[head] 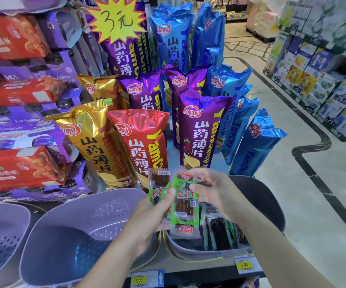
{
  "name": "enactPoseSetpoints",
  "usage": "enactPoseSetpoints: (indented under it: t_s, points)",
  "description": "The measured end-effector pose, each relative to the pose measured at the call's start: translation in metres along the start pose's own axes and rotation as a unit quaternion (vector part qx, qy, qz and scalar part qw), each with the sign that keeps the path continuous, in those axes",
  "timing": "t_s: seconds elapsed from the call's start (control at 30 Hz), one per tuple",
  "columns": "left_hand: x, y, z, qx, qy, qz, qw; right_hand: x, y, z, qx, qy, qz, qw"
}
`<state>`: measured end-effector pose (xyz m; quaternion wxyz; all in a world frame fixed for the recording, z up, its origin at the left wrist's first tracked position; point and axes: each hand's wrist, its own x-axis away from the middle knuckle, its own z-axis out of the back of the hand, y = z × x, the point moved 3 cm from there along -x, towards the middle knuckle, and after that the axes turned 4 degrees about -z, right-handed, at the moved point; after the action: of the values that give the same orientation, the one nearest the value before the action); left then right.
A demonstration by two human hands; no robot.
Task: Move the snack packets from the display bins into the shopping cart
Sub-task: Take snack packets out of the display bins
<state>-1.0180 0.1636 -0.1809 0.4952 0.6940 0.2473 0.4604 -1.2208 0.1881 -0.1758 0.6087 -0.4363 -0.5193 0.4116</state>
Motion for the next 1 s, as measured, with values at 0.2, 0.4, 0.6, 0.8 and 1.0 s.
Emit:
enactPoseSetpoints:
  t_s: [0.2,0.4,0.6,0.8,1.0]
  points:
    - [-0.007,-0.007,0.003,-0.058,0.033,-0.013,0.998,-0.005,-0.001,-0.015,0.053,0.033,0.01,0.998]
    - [-0.01,-0.006,0.011,-0.033,0.081,-0.025,0.996,-0.015,0.003,-0.009,-0.118,-0.033,-0.033,0.992]
    - [-0.007,-0.011,0.035,-0.003,0.095,-0.013,0.995,-0.027,0.044,0.016,0.309,-0.018,-0.104,0.945]
    - [-0.01,-0.014,0.04,0.012,0.084,-0.006,0.996,-0.042,0.08,-0.002,0.451,-0.072,-0.113,0.882]
    - [-0.01,-0.014,0.041,0.005,0.083,-0.003,0.997,-0.048,0.089,-0.004,0.508,-0.046,-0.108,0.853]
